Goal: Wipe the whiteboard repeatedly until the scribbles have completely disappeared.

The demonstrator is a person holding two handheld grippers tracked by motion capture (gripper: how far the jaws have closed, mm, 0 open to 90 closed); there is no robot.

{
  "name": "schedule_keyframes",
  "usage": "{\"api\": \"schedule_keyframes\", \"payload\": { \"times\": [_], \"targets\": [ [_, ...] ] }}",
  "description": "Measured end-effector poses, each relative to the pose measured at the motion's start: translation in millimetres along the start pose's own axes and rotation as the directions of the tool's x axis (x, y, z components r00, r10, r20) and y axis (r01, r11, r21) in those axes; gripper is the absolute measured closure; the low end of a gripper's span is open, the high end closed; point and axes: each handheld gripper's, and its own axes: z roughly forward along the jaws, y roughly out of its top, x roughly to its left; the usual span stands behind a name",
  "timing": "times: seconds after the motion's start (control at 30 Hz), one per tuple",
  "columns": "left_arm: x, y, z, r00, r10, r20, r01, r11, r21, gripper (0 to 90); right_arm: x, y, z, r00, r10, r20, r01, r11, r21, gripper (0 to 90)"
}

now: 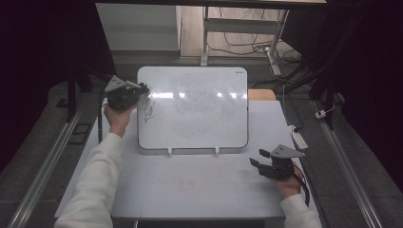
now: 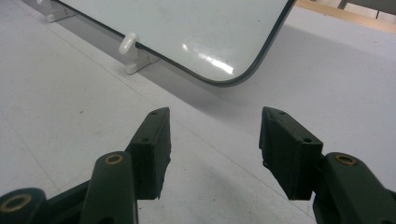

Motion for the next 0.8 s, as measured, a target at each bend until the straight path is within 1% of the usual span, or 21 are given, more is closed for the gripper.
{"api": "schedule_keyframes", "payload": {
  "times": [0.03,0.07,0.1,0.17,0.23,0.3,0.37,0.4,0.43,0.5,0.53,0.57,0.6,0.63,0.8],
  "targets": [
    [1.1,-0.2,-0.4,1.0000,-0.004,0.003,0.004,1.0000,0.000,79.0,0.1,0.0,0.1,1.0000,0.000,0.000,0.000,1.000,0.000,43.7],
    [-0.4,-0.8,0.2,1.0000,-0.002,0.002,0.002,1.0000,0.002,79.0,0.1,0.0,0.4,1.0000,-0.001,0.001,0.001,1.000,0.000,43.6],
    [-3.0,-1.4,1.5,0.9999,0.004,0.011,-0.004,1.0000,0.008,79.0,0.2,0.0,0.8,1.0000,-0.002,0.000,0.002,1.000,-0.001,43.6],
    [-11.5,-4.3,6.0,0.9989,0.014,0.044,-0.014,0.9997,0.017,79.0,0.7,-0.2,1.8,1.0000,-0.002,-0.002,0.002,1.000,0.000,43.6],
    [-22.8,-8.6,11.0,0.9968,0.034,0.072,-0.036,0.9990,0.028,79.0,1.4,-0.2,2.3,1.0000,-0.005,-0.002,0.005,1.000,0.002,43.6],
    [-30.3,-11.7,12.8,0.9952,0.053,0.083,-0.055,0.9979,0.033,79.0,1.7,0.0,1.9,1.0000,-0.008,-0.003,0.008,1.000,0.004,43.6],
    [-28.1,-10.0,10.3,0.9954,0.062,0.073,-0.065,0.9973,0.034,79.0,1.2,-0.1,1.6,1.0000,-0.004,-0.001,0.004,1.000,0.004,43.6],
    [-24.3,-8.4,7.7,0.9970,0.061,0.047,-0.063,0.9976,0.030,79.0,1.0,-0.3,1.8,1.0000,-0.001,-0.002,0.001,1.000,0.002,43.6],
    [-18.7,-6.8,4.5,0.9984,0.052,0.023,-0.052,0.9984,0.023,79.0,0.8,-0.3,1.8,1.0000,-0.001,-0.002,0.001,1.000,0.003,43.6],
    [-6.2,-4.3,-0.7,0.9999,0.014,0.009,-0.014,0.9998,0.015,79.0,1.3,-0.2,1.8,1.0000,-0.002,-0.002,0.002,1.000,0.002,43.6],
    [-3.0,-3.5,-2.1,0.9999,0.011,0.001,-0.011,0.9998,0.015,79.0,1.5,-0.1,1.7,1.0000,-0.005,-0.002,0.005,1.000,0.003,43.6],
    [-2.1,-3.3,-2.4,1.0000,0.009,0.002,-0.009,0.9998,0.016,79.0,1.6,-0.1,1.9,1.0000,-0.005,-0.003,0.005,1.000,0.003,43.6],
    [-3.6,-3.6,-1.9,0.9999,0.012,0.001,-0.012,0.9998,0.017,79.0,1.7,-0.2,2.4,1.0000,-0.004,-0.003,0.004,1.000,0.002,43.6],
    [-6.1,-4.3,-0.6,0.9998,0.016,0.008,-0.016,0.9997,0.020,79.0,1.7,-0.2,2.8,1.0000,-0.004,-0.003,0.004,1.000,0.001,43.6],
    [-27.5,-17.6,7.9,0.9967,0.032,0.074,-0.034,0.9991,0.027,78.9,2.9,-0.1,3.6,0.9999,-0.009,-0.005,0.009,1.000,0.006,43.6]
  ]
}}
